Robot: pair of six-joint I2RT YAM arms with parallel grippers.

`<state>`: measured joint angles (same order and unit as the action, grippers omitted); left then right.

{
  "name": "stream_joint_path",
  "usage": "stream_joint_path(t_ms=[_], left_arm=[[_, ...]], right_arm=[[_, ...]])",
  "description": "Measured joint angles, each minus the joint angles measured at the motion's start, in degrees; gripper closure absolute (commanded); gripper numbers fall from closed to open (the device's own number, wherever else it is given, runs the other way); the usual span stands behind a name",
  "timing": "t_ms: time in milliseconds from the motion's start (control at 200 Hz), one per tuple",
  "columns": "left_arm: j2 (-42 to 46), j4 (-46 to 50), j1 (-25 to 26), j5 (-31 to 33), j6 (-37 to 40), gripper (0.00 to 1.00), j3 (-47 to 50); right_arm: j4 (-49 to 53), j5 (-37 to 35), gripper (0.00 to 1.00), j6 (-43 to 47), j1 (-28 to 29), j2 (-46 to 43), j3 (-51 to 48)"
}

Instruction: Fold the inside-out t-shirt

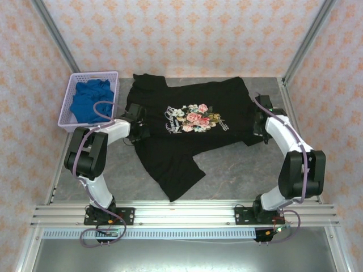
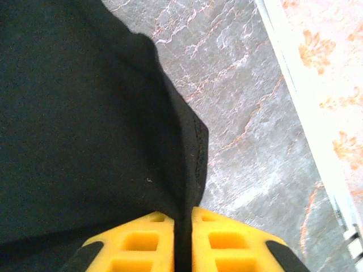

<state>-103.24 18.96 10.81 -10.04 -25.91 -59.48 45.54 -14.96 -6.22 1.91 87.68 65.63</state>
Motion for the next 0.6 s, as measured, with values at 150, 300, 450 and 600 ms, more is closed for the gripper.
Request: stream_joint_path(t_ms=[150, 300, 450, 600], left_arm=[[0.0, 0.0, 0.0, 0.02, 0.02, 0.82, 0.0], [0.04, 0.0, 0.0, 0.04, 0.04, 0.81, 0.0], [0.13, 0.02, 0.0, 0.02, 0.26, 0.81, 0.02], [0.13, 0.02, 0.0, -0.02, 0.28, 0.81, 0.02]], right_arm=[[0.83, -1.77, 0.72, 0.57, -0.02, 1.88, 2.8], [0.72, 0.37, 0.62, 0.5, -0.17, 1.95, 3.82], [-1.14, 7.8, 0.56, -1.4, -2.03, 1.14, -1.77], [-2.75, 15.52, 0.51, -4.52, -5.73, 0.31, -8.94]])
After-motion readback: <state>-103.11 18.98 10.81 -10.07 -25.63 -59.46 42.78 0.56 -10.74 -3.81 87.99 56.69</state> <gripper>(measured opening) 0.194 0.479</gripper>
